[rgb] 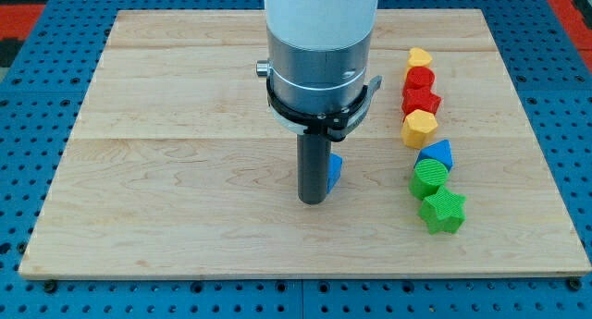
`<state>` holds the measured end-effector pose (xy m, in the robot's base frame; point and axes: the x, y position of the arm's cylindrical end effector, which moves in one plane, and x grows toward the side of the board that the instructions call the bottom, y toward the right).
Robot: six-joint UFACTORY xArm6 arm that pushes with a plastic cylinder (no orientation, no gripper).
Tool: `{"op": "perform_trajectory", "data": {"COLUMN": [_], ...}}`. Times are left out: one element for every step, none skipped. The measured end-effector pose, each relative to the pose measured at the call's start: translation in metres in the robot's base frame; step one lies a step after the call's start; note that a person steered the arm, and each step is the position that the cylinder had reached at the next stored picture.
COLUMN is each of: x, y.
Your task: Push the green star to the bottom middle of the board
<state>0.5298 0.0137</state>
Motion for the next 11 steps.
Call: {"op": "perform_trajectory", "data": {"x": [-0.014, -0.058, -0.012, 0.085, 0.081, 0.045, 0.016, 0.04, 0.041, 0.047, 0.087], "y": [0.005, 0.023, 0.019, 0.044, 0.137, 0.235, 0.178, 0.065, 0.017, 0.049, 0.087]}}
